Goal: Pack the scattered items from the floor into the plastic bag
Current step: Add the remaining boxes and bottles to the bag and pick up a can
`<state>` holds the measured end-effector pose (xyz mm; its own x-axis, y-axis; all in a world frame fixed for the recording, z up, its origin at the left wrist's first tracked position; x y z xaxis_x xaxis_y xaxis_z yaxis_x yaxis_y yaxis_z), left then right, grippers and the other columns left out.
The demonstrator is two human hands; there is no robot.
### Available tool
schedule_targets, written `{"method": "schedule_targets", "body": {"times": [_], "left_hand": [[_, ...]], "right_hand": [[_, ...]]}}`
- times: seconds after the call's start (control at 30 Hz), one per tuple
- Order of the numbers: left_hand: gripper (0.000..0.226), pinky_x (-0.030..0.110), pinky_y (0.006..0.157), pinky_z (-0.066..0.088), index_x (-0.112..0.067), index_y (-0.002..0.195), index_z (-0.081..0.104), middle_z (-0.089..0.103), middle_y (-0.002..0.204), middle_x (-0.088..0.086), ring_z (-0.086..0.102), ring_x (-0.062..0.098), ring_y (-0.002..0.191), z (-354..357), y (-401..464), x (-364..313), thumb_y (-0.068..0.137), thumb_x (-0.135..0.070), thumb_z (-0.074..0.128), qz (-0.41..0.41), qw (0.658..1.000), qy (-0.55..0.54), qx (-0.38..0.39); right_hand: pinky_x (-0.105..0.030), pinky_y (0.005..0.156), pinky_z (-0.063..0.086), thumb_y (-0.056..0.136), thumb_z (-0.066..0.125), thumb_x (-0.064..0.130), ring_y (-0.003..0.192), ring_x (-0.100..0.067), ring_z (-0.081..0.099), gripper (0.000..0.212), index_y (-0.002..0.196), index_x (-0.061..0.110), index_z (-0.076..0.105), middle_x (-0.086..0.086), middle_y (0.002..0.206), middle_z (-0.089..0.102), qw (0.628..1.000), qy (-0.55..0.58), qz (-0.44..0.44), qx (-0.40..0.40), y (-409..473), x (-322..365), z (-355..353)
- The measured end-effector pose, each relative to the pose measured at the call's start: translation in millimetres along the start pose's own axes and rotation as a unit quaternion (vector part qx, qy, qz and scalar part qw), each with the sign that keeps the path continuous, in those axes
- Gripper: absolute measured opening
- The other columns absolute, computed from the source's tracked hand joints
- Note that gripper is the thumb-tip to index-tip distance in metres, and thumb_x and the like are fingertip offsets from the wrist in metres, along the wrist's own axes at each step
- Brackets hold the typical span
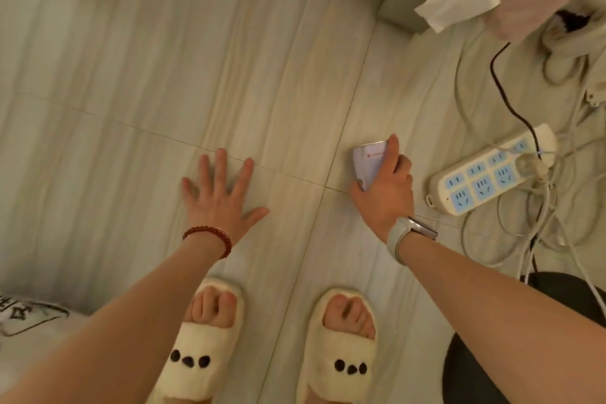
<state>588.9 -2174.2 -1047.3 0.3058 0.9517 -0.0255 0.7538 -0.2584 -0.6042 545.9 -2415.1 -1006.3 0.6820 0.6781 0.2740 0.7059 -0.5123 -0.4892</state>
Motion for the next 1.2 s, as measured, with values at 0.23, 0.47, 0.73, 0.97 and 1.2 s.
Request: {"method": "schedule_targets", "body": {"times": [0.23, 0.47, 0.73, 0.97, 1.2], "left_hand": [[0.059, 0.047, 0.114, 0.018, -0.023, 0.143, 0.014, 0.012, 0.153, 0.010, 0.013, 0.029, 0.141, -75, -35, 7, 0.092, -0.037, 0.041, -0.026, 0.990, -0.133, 0.034], [0.045, 0.047, 0.106, 0.031, -0.014, 0.134, 0.039, 0.044, 0.138, 0.011, 0.040, 0.029, 0.127, -168, -196, 75, 0.090, -0.021, 0.047, -0.140, 0.932, -0.313, -0.119], [0.041, 0.049, 0.097, 0.037, -0.010, 0.123, 0.052, 0.050, 0.130, 0.017, 0.043, 0.035, 0.121, -190, -415, 198, 0.085, -0.023, 0.046, -0.356, 0.857, -0.338, -0.158], [0.065, 0.054, 0.107, 0.024, -0.016, 0.141, 0.023, 0.017, 0.152, 0.013, 0.016, 0.034, 0.138, -136, -484, 322, 0.086, -0.026, 0.056, -0.439, 0.788, -0.392, -0.180], [0.056, 0.039, 0.102, 0.035, -0.025, 0.138, 0.032, 0.041, 0.142, 0.009, 0.040, 0.026, 0.126, -75, -421, 396, 0.087, -0.037, 0.053, -0.304, 0.797, -0.501, -0.145]], "right_hand": [[-0.042, 0.090, 0.049, 0.076, 0.063, 0.027, 0.106, -0.034, 0.059, 0.086, 0.143, 0.030, 0.009, -0.004, 0.140, 0.035, 0.978, 0.137, 0.011, 0.155, -67, 38, -19], [-0.031, 0.082, 0.046, 0.078, 0.066, 0.026, 0.096, -0.019, 0.049, 0.074, 0.139, 0.024, 0.023, -0.009, 0.129, 0.042, 0.956, 0.125, -0.062, 0.259, -187, 135, -72], [-0.031, 0.088, 0.042, 0.078, 0.065, 0.025, 0.103, -0.024, 0.049, 0.074, 0.140, 0.024, 0.024, -0.010, 0.126, 0.038, 0.935, 0.085, -0.143, 0.313, -331, 254, -106], [-0.036, 0.090, 0.050, 0.069, 0.074, 0.024, 0.106, -0.019, 0.054, 0.073, 0.130, 0.019, 0.034, -0.002, 0.122, 0.051, 0.923, 0.124, -0.176, 0.319, -419, 331, -29], [-0.043, 0.092, 0.050, 0.064, 0.075, 0.034, 0.109, -0.024, 0.054, 0.081, 0.130, 0.015, 0.031, -0.007, 0.121, 0.054, 0.935, 0.094, -0.207, 0.274, -441, 370, 106]]}}
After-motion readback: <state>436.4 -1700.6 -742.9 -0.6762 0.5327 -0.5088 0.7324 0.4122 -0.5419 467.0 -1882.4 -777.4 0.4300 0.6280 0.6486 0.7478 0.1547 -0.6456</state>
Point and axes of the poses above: each hand's wrist, its own y-axis towards the middle knuckle, its own z-axis out of the palm, x = y × z, the point moved 5 cm from there along y, towards the middle knuckle
